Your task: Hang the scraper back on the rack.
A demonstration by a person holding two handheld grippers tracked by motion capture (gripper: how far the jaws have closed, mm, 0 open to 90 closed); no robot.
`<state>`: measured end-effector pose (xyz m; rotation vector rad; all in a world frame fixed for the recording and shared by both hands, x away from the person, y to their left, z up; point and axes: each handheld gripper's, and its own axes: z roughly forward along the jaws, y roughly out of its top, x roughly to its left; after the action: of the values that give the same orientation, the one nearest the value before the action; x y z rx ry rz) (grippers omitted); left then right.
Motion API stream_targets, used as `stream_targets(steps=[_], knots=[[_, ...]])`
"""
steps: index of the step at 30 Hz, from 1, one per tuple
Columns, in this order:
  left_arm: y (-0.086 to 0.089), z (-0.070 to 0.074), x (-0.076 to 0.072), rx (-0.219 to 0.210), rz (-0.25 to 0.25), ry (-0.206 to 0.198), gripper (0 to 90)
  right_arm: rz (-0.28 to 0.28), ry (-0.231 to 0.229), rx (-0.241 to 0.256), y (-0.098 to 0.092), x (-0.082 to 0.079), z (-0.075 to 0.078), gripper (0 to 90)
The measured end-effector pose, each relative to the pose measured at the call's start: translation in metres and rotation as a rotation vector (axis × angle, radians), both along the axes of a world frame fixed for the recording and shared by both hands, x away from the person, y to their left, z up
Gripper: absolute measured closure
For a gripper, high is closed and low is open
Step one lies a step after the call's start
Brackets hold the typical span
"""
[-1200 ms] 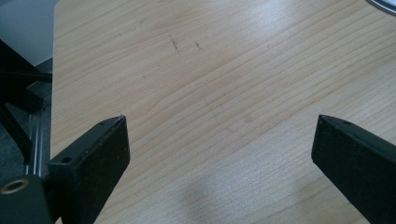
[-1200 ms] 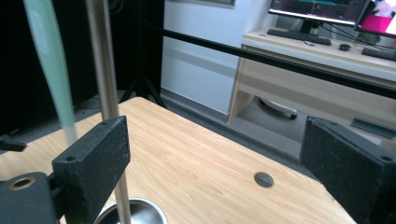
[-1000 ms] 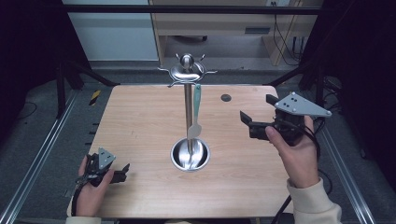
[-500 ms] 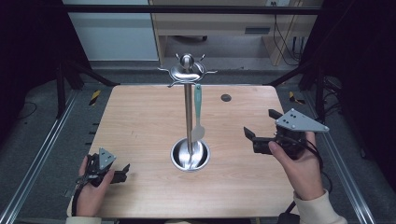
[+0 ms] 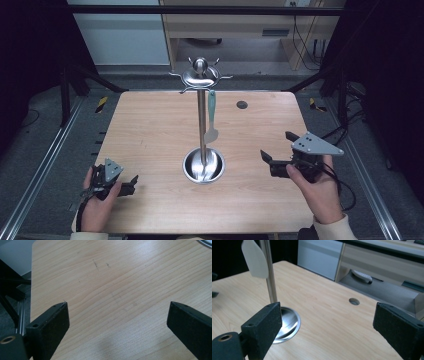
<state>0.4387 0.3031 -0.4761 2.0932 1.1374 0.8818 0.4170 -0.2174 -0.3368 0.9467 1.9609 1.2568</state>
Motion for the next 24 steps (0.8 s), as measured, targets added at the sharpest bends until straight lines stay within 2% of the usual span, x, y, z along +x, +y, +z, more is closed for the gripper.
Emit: stream_targets(steps=[11, 24], knots=[[-0.001, 0.000, 0.000, 0.002, -0.003, 0.001, 4.0, 0.003, 0.086, -0.011, 0.006, 0.000, -0.047, 9.2], [-0.001, 0.000, 0.000, 0.000, -0.004, -0.001, 3.6, 0.007, 0.197, -0.051, 0.020, 0.018, -0.097, 9.4]])
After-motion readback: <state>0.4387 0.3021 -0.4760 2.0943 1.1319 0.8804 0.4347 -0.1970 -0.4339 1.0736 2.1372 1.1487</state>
